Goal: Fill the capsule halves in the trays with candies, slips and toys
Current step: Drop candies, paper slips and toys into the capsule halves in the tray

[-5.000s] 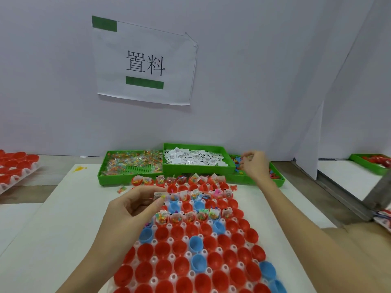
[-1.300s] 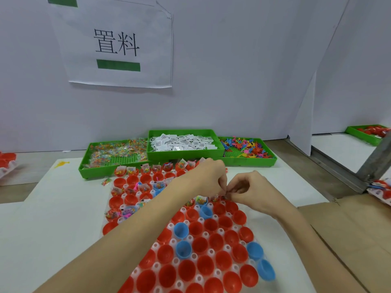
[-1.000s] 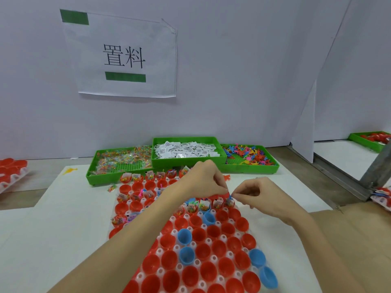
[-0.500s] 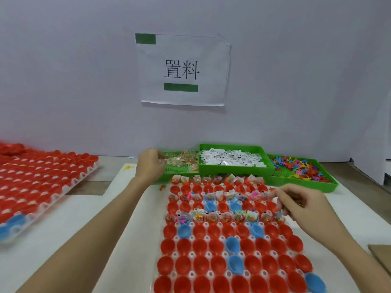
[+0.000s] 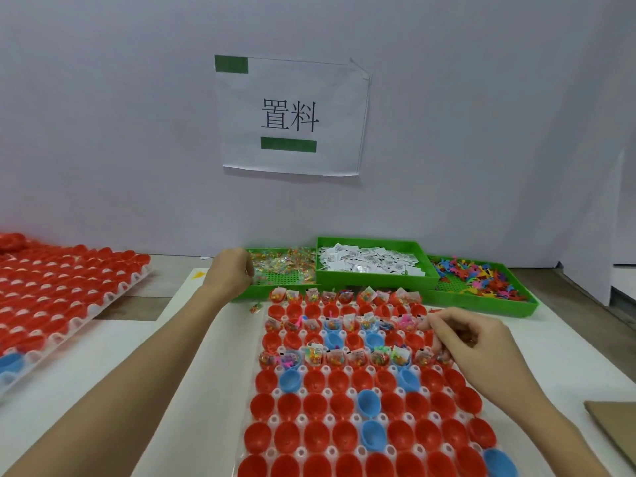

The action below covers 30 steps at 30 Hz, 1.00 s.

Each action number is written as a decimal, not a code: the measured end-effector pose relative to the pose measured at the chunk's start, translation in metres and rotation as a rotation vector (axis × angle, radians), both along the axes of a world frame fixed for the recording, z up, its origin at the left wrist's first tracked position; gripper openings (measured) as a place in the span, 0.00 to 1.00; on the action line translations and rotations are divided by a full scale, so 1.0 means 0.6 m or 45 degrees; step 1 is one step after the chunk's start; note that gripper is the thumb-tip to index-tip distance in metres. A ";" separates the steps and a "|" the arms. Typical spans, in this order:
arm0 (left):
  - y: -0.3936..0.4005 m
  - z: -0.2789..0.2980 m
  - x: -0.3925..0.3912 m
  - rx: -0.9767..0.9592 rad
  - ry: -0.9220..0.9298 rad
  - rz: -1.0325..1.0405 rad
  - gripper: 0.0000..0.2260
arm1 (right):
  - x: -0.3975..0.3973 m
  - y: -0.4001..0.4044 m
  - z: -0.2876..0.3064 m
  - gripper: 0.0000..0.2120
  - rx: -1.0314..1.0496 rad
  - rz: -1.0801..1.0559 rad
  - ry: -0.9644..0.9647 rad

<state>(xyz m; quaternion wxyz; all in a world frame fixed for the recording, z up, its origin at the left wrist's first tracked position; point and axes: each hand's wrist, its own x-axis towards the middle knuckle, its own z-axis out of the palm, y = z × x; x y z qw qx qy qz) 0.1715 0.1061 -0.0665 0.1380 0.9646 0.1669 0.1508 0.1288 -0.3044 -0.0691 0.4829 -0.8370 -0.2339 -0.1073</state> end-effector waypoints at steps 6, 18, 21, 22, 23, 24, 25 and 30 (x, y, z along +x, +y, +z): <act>-0.037 0.011 -0.050 -0.186 -0.691 -0.001 0.05 | 0.004 -0.006 -0.001 0.10 0.001 0.003 0.027; -0.178 -0.028 -0.245 -1.261 -0.652 -0.375 0.08 | 0.035 0.069 0.031 0.10 -0.078 -0.057 -0.136; -0.164 -0.018 -0.257 -1.253 -0.694 -0.396 0.07 | 0.090 0.111 0.057 0.09 -0.252 -0.074 -0.171; -0.157 -0.013 -0.261 -1.251 -0.720 -0.410 0.07 | 0.111 0.128 0.065 0.09 -0.316 -0.090 -0.170; -0.152 -0.009 -0.264 -1.249 -0.744 -0.418 0.07 | 0.132 0.145 0.071 0.08 -0.371 -0.104 -0.154; -0.148 -0.006 -0.267 -1.249 -0.763 -0.417 0.07 | 0.152 0.162 0.076 0.09 -0.425 -0.118 -0.125; -0.146 -0.003 -0.269 -1.250 -0.776 -0.410 0.07 | 0.170 0.178 0.080 0.09 -0.485 -0.128 -0.091; -0.141 -0.007 -0.271 -1.321 -0.763 -0.374 0.06 | 0.227 0.229 0.083 0.10 -0.782 -0.091 0.210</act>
